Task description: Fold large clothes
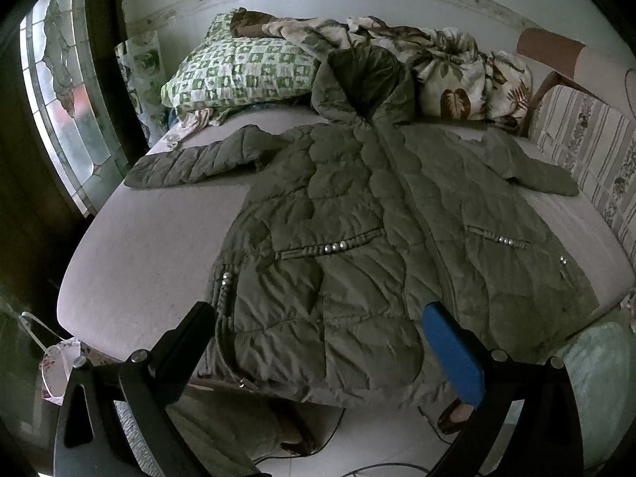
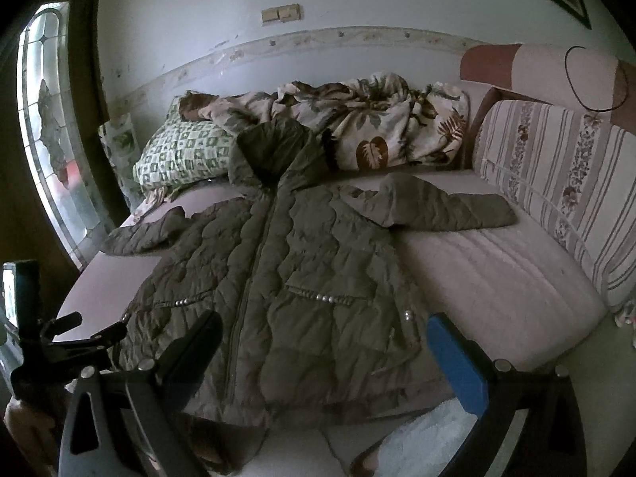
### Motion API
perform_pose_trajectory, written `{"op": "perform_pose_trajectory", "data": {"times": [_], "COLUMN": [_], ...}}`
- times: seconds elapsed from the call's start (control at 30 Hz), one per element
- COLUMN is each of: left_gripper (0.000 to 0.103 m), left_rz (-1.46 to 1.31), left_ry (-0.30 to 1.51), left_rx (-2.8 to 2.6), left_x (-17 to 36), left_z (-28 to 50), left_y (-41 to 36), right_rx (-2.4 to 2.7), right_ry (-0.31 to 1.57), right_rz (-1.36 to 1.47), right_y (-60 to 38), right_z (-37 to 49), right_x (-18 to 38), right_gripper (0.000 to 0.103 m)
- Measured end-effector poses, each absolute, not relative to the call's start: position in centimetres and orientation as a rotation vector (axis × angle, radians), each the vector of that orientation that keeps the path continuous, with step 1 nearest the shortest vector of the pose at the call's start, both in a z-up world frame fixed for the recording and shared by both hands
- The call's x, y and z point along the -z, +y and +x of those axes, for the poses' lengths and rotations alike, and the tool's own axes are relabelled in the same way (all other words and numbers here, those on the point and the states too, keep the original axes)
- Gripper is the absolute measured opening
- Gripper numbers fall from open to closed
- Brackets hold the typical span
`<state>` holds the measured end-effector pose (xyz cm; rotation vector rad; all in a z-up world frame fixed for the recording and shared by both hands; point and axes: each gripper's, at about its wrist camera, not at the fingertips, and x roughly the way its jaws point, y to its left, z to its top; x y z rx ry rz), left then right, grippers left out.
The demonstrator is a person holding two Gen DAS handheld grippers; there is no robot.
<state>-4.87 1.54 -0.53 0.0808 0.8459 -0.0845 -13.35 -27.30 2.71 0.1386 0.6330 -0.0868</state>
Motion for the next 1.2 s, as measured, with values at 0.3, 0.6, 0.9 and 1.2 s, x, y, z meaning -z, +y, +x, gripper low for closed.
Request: {"op": "perform_pose_trajectory", "data": {"times": [0.3,0.6,0.9,1.2], "left_gripper": [0.103,0.103,0.103,0.103], "left_rz": [0.084,0.083,0.090,0.082], "left_ry": [0.858,0.843,0.847,0.856], "left_rx": [0.082,0.082,0.077,0.069], "left_x": [0.29,0.17,0.05,-0.30], "left_z": [-4.97,-5.23,-5.38,-5.63], "left_y": [1.64,1.63,1.64,1.68], "right_rx": [0.080,0.079,0.085,0.096], "right_ry": [0.644,0.644,0.664,0.671], "right_rz": [0.119,0.107,0.101,0.089], "right_y": [-27.04,-26.57,-26.64,-26.54], "right_z": [-13.37,-13.03,-13.00,-12.94], "right_x": [-2.20,-2.22,-2.05,-1.85], "right_gripper": [0.103,0.103,0.103,0.103]}}
